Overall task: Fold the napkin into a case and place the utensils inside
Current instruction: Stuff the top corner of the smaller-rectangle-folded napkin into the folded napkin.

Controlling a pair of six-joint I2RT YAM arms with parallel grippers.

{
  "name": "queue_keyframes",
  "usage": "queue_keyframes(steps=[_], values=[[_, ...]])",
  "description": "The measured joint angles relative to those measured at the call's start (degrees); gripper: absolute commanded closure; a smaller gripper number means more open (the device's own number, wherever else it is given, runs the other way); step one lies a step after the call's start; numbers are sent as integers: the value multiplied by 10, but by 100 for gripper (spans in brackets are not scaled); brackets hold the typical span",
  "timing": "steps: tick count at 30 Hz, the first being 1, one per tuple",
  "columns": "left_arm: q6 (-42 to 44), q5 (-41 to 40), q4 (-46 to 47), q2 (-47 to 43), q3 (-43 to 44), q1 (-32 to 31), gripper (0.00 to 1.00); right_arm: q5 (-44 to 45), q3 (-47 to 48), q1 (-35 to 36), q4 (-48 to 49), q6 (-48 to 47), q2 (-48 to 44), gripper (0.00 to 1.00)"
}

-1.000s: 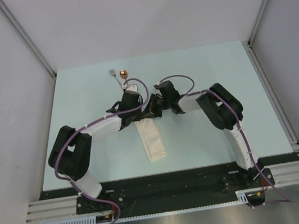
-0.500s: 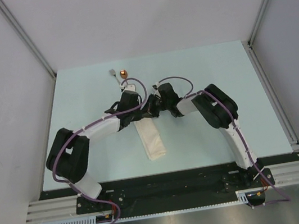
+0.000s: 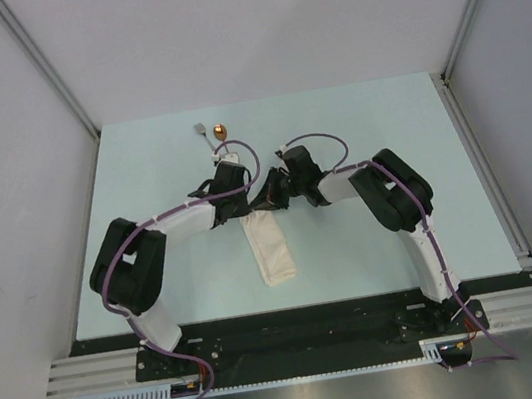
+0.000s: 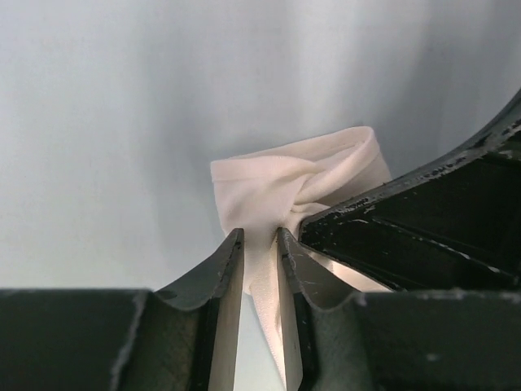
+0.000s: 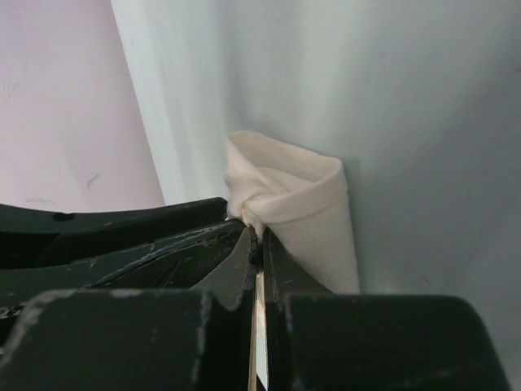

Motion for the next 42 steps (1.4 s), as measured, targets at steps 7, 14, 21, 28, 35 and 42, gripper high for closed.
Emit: queue_keyframes(steps=[7, 14, 21, 28, 35, 42], values=[[7, -1, -5, 14, 10, 0, 75, 0, -4, 0, 0, 0, 0, 100], [12, -1, -5, 16, 13, 0, 92, 0, -4, 0, 0, 1, 0, 100], [16, -2, -1, 10, 12, -1, 97, 0, 2, 4, -6, 2, 0, 100], [11, 4, 10, -29, -11, -2, 100, -8, 43, 14, -22, 10, 17, 100], [4, 4, 12, -31, -13, 0, 100, -31, 73, 14, -19, 18, 46, 78], [-7, 4, 17, -32, -21, -1, 100, -51, 34, 1, -9, 10, 24, 68]])
